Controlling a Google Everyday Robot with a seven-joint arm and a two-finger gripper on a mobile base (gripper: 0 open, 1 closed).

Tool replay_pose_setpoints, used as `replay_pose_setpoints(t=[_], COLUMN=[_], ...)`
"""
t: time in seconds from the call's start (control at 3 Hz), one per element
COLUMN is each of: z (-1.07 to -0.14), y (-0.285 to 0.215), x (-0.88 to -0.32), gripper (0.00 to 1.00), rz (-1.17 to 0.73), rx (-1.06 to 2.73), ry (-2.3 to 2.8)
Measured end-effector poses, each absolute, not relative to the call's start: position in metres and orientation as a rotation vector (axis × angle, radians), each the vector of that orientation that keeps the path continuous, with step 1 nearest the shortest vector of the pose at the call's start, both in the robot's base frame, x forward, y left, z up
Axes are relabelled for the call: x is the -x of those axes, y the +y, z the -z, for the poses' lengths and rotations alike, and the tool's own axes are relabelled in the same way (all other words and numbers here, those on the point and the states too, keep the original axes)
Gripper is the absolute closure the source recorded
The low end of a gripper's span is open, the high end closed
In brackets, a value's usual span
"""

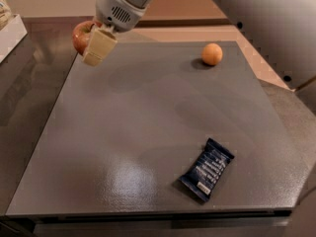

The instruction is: Pick apple

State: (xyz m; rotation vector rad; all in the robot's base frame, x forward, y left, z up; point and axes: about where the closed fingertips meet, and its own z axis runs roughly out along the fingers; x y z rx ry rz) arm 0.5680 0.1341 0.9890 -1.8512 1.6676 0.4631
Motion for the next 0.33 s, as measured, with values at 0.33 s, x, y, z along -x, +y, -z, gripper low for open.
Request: replay_pose_setpoints(t=[0.33], z=[-0.9936], y=[0.1328], x=[-0.567], gripper=[1.0], rz=[-0.462], rx=[1.855], ry=[1.664])
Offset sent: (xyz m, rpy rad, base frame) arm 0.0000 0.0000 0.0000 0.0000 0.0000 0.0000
